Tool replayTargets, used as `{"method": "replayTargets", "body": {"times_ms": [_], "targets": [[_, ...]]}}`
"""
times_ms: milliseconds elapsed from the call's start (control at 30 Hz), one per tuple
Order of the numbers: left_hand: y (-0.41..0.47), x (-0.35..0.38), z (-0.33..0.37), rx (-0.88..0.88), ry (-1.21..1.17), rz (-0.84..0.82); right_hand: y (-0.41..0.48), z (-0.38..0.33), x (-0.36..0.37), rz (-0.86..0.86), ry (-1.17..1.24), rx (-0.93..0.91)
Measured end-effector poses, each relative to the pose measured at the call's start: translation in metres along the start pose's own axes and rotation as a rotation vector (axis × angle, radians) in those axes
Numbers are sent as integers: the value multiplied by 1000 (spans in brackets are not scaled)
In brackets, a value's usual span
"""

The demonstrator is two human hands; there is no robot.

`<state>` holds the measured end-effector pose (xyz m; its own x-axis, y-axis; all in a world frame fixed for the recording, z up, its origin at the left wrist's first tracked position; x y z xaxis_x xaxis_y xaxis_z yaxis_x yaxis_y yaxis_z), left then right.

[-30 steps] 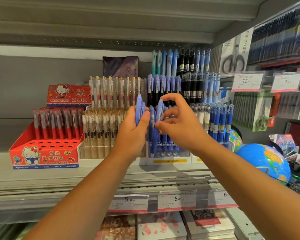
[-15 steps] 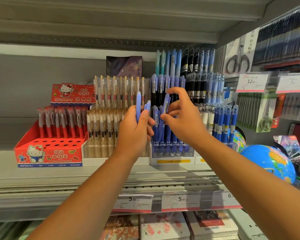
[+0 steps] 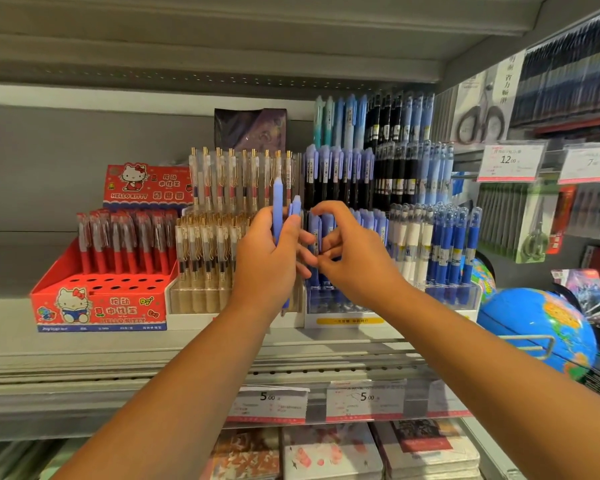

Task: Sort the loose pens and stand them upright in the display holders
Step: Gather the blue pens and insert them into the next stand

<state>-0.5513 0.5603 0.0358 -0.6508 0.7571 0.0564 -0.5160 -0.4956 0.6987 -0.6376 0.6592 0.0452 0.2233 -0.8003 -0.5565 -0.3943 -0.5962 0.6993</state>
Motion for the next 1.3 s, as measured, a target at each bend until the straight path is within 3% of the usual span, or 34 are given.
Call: {"method": "replayTargets", "body": {"times_ms": [400, 500, 633, 867, 1033, 1200, 1300], "targets": [[-2, 4, 3, -34, -32, -55, -8, 7, -15, -16, -95, 37], [-3, 9, 1, -61, -54, -129, -7, 7, -32, 94, 97, 99], [-8, 21, 0, -95, -90, -271, -4, 1, -37, 70, 413, 186], [-12, 25, 0, -133, -106, -337, -7, -10, -33, 5, 521, 157], [-11, 22, -4, -175, -100, -251, -5, -2, -39, 74, 553, 219], [-6, 9, -6, -151, -59, -102, -4, 6, -46, 121, 743, 254], [-4, 6, -9, -144, -48, -87, -4, 10, -49, 146, 704, 235]]}}
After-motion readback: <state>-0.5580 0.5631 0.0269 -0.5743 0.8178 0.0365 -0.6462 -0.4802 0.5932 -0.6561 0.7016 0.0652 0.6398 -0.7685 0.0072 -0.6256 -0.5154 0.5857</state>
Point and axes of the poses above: each hand's wrist, its own y-axis towards the middle knuckle, its own x-axis out of the palm, z = x × y, the point moved 7 cm from there along y, towards the middle knuckle, and after that the axes turned 1 degree about y, right-handed, at the moved point
